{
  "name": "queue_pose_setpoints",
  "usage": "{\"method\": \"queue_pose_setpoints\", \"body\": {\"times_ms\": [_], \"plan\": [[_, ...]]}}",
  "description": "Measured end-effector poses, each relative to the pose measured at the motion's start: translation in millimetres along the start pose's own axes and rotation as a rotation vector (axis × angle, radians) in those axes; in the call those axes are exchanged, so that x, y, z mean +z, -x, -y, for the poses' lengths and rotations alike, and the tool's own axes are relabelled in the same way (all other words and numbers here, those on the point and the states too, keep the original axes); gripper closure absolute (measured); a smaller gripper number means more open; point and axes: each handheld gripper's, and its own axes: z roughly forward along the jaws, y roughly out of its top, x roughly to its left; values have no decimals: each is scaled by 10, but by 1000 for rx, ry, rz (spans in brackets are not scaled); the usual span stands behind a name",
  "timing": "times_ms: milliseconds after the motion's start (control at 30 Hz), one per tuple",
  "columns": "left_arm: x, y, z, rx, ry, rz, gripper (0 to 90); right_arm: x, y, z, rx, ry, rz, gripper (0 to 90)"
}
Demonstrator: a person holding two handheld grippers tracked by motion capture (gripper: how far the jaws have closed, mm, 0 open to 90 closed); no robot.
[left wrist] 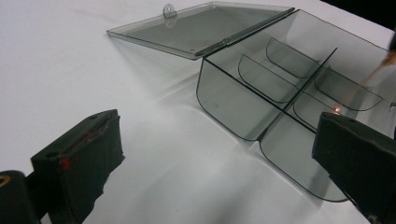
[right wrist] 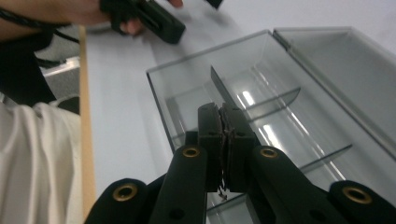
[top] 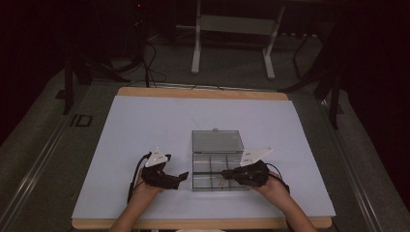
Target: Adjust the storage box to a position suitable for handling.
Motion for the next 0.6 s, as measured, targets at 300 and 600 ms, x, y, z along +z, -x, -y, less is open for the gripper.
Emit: {"method": "queue_pose_setpoints", "body": {"times_ms": [300,600], "plan": [[6,7,4,5,-2,0,25,190,66,104,3,-76,23,878],[-4,0,-1,1,5,0,25,238,84,132,3,-108,24,870]]}}
